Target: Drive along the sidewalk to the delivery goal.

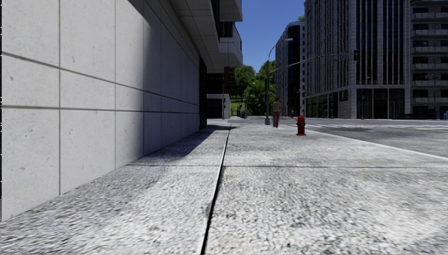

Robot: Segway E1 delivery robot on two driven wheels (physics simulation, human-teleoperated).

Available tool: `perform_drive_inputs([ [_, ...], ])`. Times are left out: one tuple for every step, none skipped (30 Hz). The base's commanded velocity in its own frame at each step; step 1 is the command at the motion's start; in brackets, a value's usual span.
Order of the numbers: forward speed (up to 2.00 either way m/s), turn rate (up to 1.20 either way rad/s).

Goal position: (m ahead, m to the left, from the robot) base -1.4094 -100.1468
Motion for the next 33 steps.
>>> perform_drive_inputs([
  [2.0,0.0],
  [2.0,0.0],
  [2.0,0.0],
  [2.0,0.0],
  [2.0,0.0],
  [2.0,0.0],
  [2.0,0.0],
  [2.0,0.0],
  [2.0,0.0],
  [2.0,0.0],
  [2.0,0.0],
  [2.0,0.0],
  [2.0,0.0],
  [2.0,0.0],
  [2.0,0.0],
  [2.0,0.0],
  [2.0,0.0],
  [2.0,0.0],
  [2.0,0.0],
  [2.0,0.0],
  [2.0,0.0],
  [2.0,0.0],
  [2.0,0.0],
  [2.0,0.0],
  [2.0,0.0],
  [2.0,0.0],
  [2.0,0.0],
  [2.0,0.0],
  [2.0,0.0],
  [2.0,0.0],
  [2.0,0.0],
  [2.0,0.0],
  [2.0,0.0],
])
